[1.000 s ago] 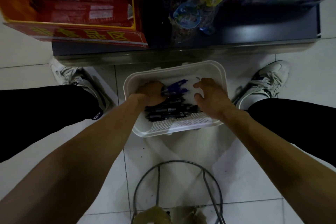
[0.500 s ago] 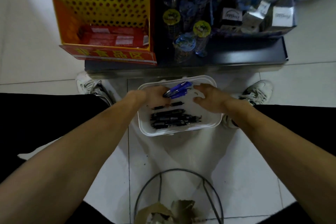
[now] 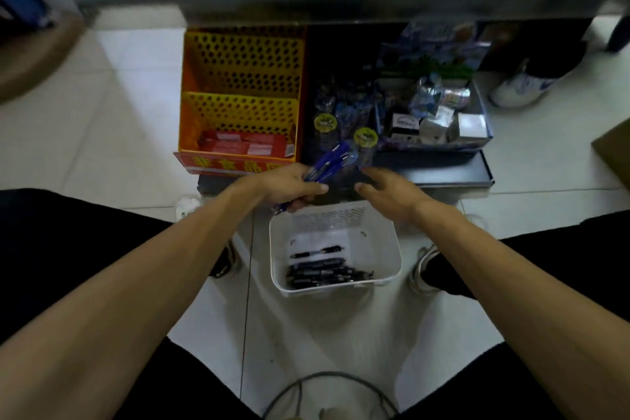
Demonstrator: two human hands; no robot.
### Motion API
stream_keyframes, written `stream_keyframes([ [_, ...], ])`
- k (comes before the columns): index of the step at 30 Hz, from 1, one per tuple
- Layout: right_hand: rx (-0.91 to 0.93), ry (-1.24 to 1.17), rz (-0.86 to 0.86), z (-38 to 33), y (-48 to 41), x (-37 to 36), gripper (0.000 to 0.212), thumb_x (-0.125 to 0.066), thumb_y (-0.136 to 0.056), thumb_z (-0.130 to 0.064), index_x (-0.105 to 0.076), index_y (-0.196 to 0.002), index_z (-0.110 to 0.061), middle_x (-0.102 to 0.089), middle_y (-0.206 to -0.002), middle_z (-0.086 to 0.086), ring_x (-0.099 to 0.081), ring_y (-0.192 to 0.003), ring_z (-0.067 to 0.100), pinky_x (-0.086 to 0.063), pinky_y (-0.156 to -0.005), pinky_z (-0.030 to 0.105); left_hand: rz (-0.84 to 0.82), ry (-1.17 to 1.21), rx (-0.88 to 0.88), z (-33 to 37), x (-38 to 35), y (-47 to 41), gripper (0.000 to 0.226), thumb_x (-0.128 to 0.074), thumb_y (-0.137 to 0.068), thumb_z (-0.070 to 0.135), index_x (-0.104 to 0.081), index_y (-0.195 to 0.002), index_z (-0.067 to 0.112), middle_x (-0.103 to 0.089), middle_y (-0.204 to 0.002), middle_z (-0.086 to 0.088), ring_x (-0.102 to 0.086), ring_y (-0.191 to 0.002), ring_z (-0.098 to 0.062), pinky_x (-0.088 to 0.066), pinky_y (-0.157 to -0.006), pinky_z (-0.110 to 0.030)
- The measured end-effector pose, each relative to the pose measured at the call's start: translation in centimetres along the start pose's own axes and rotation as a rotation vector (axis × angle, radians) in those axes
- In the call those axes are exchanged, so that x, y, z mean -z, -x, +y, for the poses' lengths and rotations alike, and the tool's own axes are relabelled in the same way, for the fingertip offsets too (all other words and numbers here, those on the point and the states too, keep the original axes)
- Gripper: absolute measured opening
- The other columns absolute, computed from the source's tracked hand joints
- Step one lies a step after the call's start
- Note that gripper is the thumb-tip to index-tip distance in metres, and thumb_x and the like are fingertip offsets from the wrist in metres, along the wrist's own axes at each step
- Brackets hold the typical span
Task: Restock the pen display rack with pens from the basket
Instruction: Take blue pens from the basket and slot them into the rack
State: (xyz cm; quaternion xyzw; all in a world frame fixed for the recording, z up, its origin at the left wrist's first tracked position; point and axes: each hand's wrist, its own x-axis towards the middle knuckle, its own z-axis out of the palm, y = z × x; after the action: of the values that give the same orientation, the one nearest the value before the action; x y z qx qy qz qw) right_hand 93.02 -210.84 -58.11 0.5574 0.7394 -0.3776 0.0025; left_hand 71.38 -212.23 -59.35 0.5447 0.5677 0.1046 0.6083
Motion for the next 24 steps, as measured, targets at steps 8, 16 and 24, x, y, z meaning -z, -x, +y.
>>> stream_keyframes([
  [8,0.265,-0.391,0.277,-7.4,2.9,4.5,0.026,-0.051,-0.1,-0.033,-0.067,-0.114,-0.018,-0.071,-0.106,-0.003,-0.064,-0.097,0.01,-0.047,-0.082,0.028,0.023,0.272,-0.262,6.4,1.3,5.0,0.016,-0.055,-0.097,0.024,-0.054,-0.09,0.01,-0.056,-0.069,-0.001,-0.053,-0.059,-0.014,-0.046,-0.056,-0.027],
  [16,0.424,-0.562,0.521,-11.5,5.2,9.6,0.016,-0.06,-0.095,-0.027,-0.068,-0.082,-0.022,-0.068,-0.066,0.003,-0.064,-0.06,0.012,-0.055,-0.062,0.034,0.119,0.447,-0.535,12.4,1.7,7.8,0.018,-0.057,-0.092,0.01,-0.061,-0.108,0.003,-0.07,-0.084,-0.008,-0.067,-0.074,-0.019,-0.057,-0.072,-0.03],
  [24,0.48,-0.547,0.61,-13.8,5.3,14.9,0.02,-0.054,-0.098,-0.027,-0.071,-0.093,-0.018,-0.075,-0.086,0.006,-0.071,-0.083,0.022,-0.057,-0.082,0.047,0.186,0.627,-0.714,17.2,2.0,8.0,0.026,-0.052,-0.095,0.006,-0.061,-0.119,0.002,-0.07,-0.105,-0.021,-0.071,-0.092,-0.03,-0.059,-0.08,-0.037],
])
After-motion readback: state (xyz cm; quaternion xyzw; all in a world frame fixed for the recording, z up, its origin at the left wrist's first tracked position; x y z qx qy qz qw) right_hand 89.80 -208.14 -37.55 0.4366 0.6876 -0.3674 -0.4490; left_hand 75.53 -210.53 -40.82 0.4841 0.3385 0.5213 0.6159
